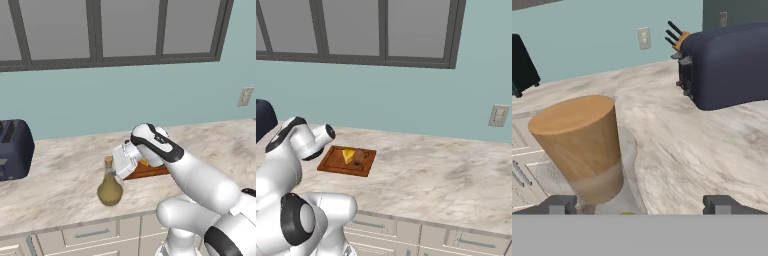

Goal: Retrieve the reheated potato from the microwave, then place the potato, cheese, and condiment on the cutting board.

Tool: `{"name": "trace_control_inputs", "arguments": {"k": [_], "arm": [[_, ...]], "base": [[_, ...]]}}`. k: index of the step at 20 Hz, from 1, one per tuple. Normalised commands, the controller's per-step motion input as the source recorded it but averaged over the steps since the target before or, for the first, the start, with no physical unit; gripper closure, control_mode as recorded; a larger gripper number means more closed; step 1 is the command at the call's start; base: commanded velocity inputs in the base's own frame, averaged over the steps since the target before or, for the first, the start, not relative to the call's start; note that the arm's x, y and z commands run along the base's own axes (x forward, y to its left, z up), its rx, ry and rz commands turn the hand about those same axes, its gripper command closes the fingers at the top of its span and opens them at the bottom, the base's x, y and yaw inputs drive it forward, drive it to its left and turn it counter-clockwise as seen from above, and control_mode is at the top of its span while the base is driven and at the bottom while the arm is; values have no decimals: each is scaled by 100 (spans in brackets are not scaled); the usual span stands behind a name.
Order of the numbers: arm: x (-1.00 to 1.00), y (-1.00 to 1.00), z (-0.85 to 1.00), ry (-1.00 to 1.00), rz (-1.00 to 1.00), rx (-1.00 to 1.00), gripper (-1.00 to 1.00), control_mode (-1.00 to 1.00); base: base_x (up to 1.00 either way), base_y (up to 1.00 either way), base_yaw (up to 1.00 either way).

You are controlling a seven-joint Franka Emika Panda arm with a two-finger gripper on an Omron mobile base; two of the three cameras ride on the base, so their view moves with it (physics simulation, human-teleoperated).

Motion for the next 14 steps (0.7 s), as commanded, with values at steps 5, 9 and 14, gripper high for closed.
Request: {"name": "trace_control_inputs", "arguments": {"k": [5,9,14], "arm": [[0,3,0,3,-4,4,-100,-100],[0,6,0,2,-1,8,-100,-100],[0,8,0,4,0,5,100,-100]], "base": [[0,0,0],[0,0,0],[0,0,0]]}}
